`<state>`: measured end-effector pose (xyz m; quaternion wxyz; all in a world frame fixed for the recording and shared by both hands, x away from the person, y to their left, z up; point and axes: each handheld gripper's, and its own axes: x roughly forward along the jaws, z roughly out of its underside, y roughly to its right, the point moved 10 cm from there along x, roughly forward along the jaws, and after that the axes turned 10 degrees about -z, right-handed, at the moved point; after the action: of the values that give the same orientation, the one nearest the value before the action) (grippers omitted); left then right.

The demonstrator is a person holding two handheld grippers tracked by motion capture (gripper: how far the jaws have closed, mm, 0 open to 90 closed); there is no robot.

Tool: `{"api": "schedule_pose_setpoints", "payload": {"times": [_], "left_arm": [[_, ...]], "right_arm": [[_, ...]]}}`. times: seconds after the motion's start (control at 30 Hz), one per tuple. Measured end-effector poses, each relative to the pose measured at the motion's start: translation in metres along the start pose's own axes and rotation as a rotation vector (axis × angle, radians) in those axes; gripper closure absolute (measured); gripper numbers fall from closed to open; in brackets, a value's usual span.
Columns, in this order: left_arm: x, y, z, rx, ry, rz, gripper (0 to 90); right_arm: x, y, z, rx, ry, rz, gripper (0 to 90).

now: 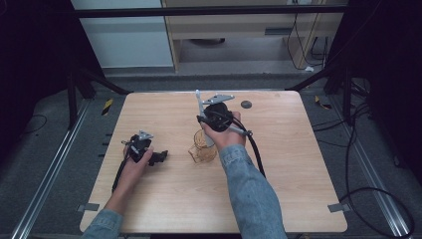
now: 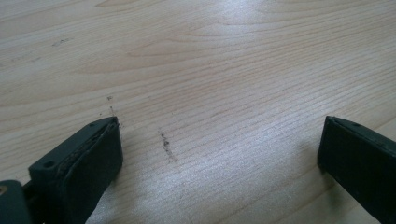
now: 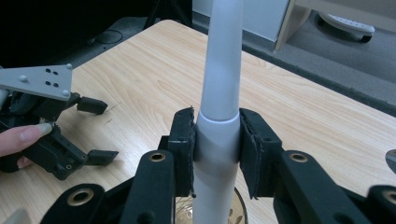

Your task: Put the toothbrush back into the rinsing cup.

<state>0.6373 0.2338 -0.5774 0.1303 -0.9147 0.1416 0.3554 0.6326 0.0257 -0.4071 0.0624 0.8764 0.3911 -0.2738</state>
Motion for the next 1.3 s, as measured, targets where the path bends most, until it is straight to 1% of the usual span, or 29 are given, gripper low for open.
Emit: {"api": "schedule_pose_setpoints", "payload": {"times": [0.13,0.23,0.63,0.7,0.97,1.3], "left_arm": [[0.000,0.000,0.000,0.000,0.000,0.000,0.0],[0.000,0.000,0.000,0.000,0.000,0.000,0.0],[0.000,0.000,0.000,0.000,0.000,0.000,0.0],[0.000,0.000,0.000,0.000,0.000,0.000,0.0],[0.000,0.000,0.000,-0.003,0.000,0.000,0.0],[0.000,0.000,0.000,-0.001,0.000,0.001,0.0]], "right_arm": [[0.004,0.000,0.005,-0.006,-0.015,0.001,67.9],[0.006,0.000,0.007,0.004,-0.019,-0.002,67.9],[0.010,0.003,0.016,0.006,-0.042,-0.002,67.9],[0.011,0.003,0.017,0.013,-0.044,-0.005,67.9],[0.020,0.003,0.027,0.019,-0.079,-0.010,67.9],[0.025,0.003,0.030,0.015,-0.098,-0.013,67.8]]}}
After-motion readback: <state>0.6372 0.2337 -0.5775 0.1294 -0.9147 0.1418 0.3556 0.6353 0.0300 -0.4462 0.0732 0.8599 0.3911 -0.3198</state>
